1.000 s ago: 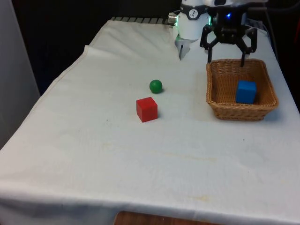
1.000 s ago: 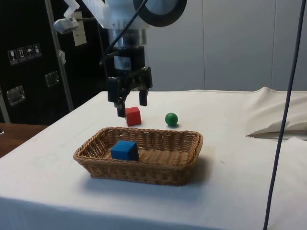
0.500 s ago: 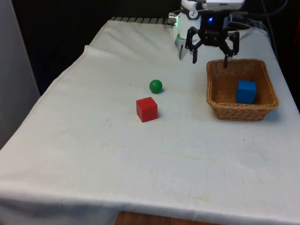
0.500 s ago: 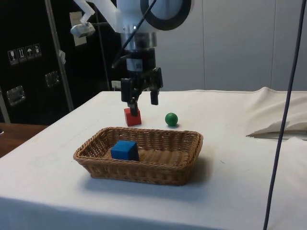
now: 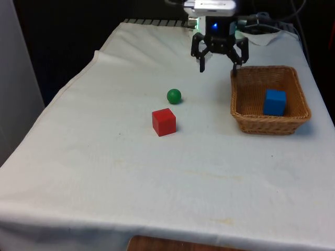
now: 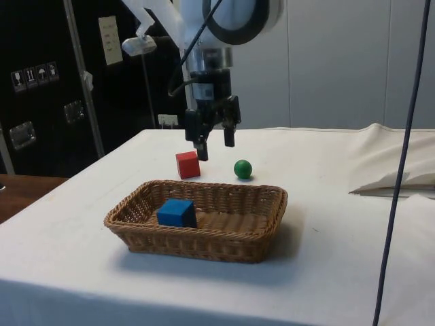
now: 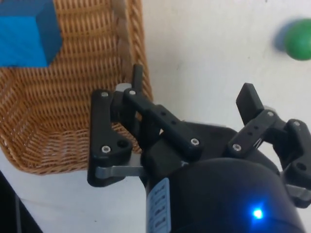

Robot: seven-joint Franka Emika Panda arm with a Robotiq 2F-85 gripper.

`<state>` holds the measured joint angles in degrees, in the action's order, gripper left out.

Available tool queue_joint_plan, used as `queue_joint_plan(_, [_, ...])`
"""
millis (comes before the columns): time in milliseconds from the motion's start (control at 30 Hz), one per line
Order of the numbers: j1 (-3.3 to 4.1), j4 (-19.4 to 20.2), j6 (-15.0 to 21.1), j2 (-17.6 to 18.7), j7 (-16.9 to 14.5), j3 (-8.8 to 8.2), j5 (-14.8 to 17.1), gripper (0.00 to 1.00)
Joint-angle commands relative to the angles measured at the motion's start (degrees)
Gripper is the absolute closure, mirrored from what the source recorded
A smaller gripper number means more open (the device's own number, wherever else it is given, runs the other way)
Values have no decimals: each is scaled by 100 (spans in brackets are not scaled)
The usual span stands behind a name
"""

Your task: Place all non-red objects into the basket.

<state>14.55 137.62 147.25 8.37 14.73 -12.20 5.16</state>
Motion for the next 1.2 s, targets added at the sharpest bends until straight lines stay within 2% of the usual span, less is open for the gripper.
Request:
queue_joint_plan(0, [-46, 34, 57, -11, -201, 17, 195, 0])
queue_joint_plan(33, [-46, 40, 57, -11, -252, -11, 229, 0])
queue_joint_plan(67, [-6, 17, 6, 6, -132, -57, 86, 0])
queue_joint_plan(100, [-52, 46, 57, -6, -321, -34, 275, 0])
queue_joint_plan(300, [-80, 109, 57, 17, -831, -264, 596, 0])
queue_joint_plan(333, [-80, 115, 57, 17, -888, -292, 630, 0])
queue_joint_plan(367, [-34, 74, 11, 57, -796, -344, 510, 0])
queue_joint_plan(400, [-80, 126, 57, 23, -945, -321, 665, 0])
queue_joint_plan(567, [-97, 201, 74, 23, -1261, -487, 819, 0])
queue_joint_plan(600, [-97, 201, 74, 23, -1261, -487, 819, 0])
queue_joint_plan(633, [-57, 166, 17, 57, -1175, -539, 710, 0])
queue_joint_plan(667, [-103, 223, 80, 23, -1346, -544, 848, 0])
queue_joint_plan(900, [-103, 286, 178, 97, -1524, -716, 848, 0])
queue_joint_plan(933, [-74, 269, 80, 80, -1427, -745, 733, 0])
queue_joint_plan(967, [-103, 286, 212, 120, -1536, -722, 842, 0])
queue_joint_plan(1167, [-109, 304, 521, 327, -1599, -751, 842, 0])
